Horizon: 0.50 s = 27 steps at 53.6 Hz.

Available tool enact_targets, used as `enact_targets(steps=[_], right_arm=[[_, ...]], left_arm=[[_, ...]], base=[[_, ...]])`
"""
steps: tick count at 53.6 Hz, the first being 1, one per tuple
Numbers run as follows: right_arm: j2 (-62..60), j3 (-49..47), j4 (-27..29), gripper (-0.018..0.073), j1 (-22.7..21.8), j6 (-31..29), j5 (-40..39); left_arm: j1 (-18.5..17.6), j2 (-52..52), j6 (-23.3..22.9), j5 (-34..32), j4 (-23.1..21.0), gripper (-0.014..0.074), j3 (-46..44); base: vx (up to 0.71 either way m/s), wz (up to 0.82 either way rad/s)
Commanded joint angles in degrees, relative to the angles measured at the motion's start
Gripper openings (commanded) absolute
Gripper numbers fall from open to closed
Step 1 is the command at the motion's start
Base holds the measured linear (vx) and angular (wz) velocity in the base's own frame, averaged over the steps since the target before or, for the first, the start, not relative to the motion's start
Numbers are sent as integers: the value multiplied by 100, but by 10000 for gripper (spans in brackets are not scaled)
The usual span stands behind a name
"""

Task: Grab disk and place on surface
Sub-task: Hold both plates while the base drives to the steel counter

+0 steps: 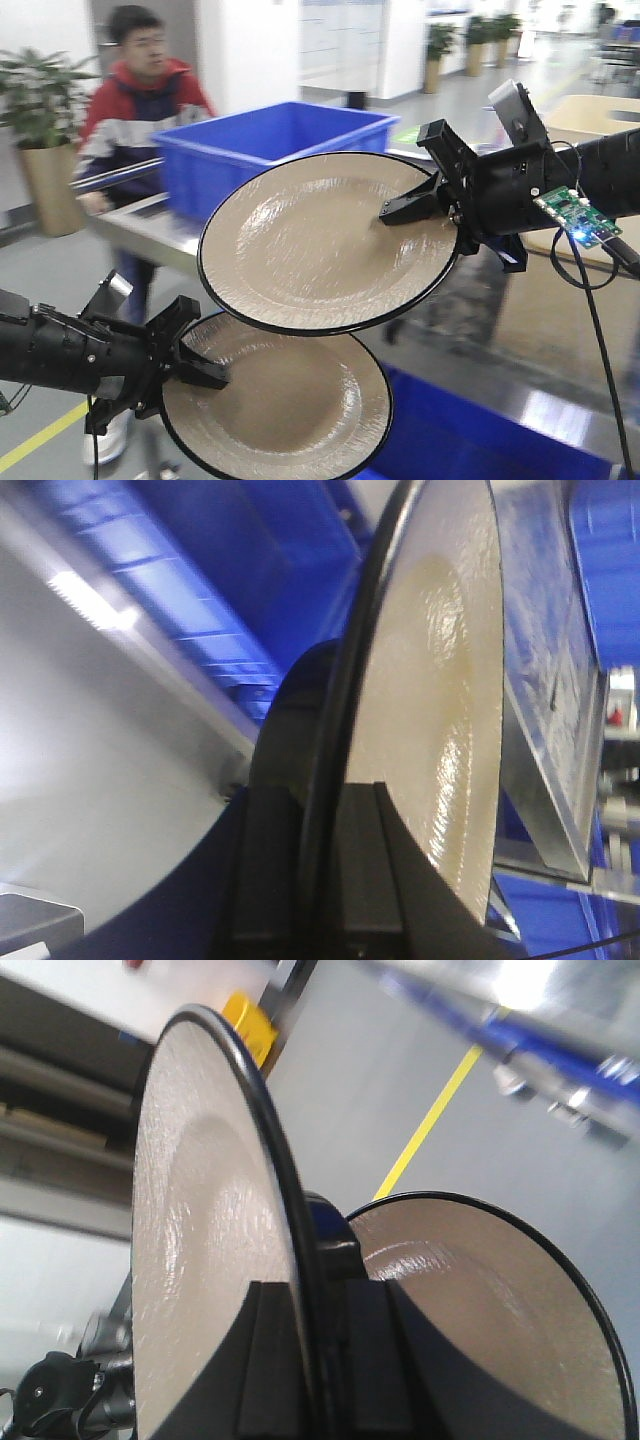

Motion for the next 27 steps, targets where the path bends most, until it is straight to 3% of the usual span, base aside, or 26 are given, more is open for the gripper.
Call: enact_targets(steps=[1, 27], right_arm=[[-312, -236, 598, -8, -11, 31, -407], [-312, -236, 598, -8, -11, 31, -407]], left_arm=[[-22, -353, -59, 78, -651, 1, -185], [-22, -353, -59, 81, -651, 1, -185]], base=[[35, -81], [30, -70]])
